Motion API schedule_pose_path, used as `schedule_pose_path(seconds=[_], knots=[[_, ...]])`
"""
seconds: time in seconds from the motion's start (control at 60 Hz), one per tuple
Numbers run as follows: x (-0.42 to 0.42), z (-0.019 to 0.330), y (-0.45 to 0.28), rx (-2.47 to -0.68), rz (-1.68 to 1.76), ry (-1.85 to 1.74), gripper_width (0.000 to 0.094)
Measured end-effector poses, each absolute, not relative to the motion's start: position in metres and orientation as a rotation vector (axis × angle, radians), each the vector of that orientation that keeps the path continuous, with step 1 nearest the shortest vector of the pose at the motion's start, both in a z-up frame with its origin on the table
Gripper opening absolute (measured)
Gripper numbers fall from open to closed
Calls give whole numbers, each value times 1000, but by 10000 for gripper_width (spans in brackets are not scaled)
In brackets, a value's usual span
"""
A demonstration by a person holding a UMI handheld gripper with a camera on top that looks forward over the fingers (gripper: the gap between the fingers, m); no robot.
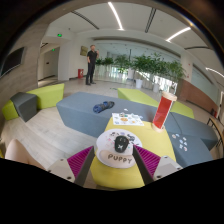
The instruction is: Arrange mouse
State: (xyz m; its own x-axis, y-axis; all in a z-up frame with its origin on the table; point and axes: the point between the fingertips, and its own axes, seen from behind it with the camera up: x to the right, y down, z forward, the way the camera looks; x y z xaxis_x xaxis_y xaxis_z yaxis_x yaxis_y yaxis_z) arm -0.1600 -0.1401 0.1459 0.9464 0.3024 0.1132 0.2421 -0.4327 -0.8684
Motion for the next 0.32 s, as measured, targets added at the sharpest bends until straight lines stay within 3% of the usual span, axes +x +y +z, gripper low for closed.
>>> schedule_pose_path(seconds=[0.117,0.317], knots=[[-139,147,-145,-2062,89,-314,829],[-111,101,-143,-2166,96,-315,828]])
